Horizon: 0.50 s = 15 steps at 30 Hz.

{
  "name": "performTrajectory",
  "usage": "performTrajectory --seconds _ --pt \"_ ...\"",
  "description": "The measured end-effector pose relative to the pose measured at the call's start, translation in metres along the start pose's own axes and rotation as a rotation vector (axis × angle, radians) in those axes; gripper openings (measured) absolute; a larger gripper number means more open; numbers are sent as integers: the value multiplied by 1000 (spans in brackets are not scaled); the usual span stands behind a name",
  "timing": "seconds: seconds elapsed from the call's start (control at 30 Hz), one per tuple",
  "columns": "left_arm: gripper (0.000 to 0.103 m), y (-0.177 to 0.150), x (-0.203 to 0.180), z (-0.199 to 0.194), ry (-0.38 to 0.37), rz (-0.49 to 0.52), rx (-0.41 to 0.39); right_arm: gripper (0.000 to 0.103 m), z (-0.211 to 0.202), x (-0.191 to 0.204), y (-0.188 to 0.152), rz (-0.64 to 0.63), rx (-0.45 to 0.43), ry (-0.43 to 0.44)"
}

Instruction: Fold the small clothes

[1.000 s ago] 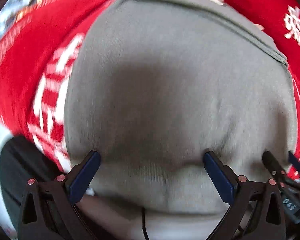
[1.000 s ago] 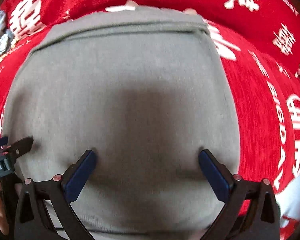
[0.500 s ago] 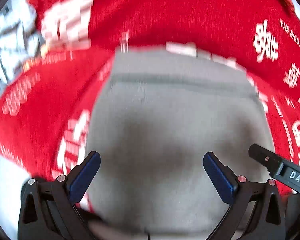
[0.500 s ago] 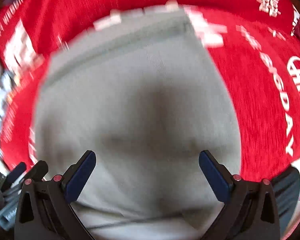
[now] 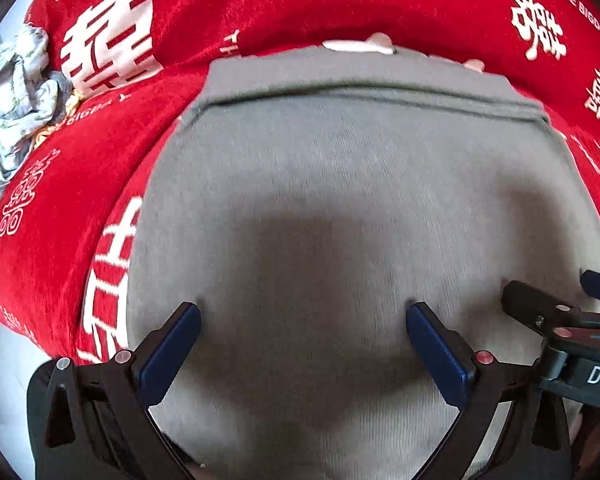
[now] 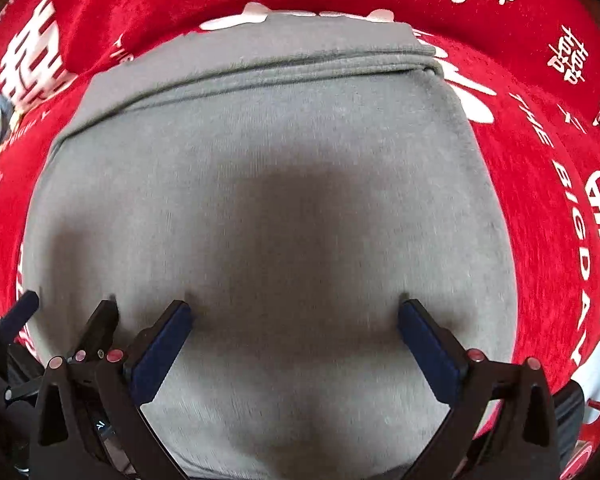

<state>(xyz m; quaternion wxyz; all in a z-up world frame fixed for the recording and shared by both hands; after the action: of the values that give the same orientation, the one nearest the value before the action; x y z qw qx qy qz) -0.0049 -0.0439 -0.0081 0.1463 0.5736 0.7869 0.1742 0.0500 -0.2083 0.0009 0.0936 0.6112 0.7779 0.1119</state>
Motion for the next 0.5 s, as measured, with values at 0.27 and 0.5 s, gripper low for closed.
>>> performTrajectory --seconds 0.27,0.5 --pt "103 -4 13 14 -74 -102 166 103 3 3 -41 -236 46 -51" --pt "103 8 38 -22 -91 -233 -35 103 -36 38 -41 -363 -131 -122"
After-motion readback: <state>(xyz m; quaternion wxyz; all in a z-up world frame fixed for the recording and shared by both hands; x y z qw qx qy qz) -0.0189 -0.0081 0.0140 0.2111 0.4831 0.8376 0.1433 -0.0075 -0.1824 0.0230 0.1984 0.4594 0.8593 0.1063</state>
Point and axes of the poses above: each gripper's, at about its wrist camera, not at the fingertips, and z roughly the way its jaws point, x to its left, y to its top, the point moved 4 cm from there along z, roughly the way its jaws point, and after that the axes turned 11 degrees about -z, right-handed, at the moved point
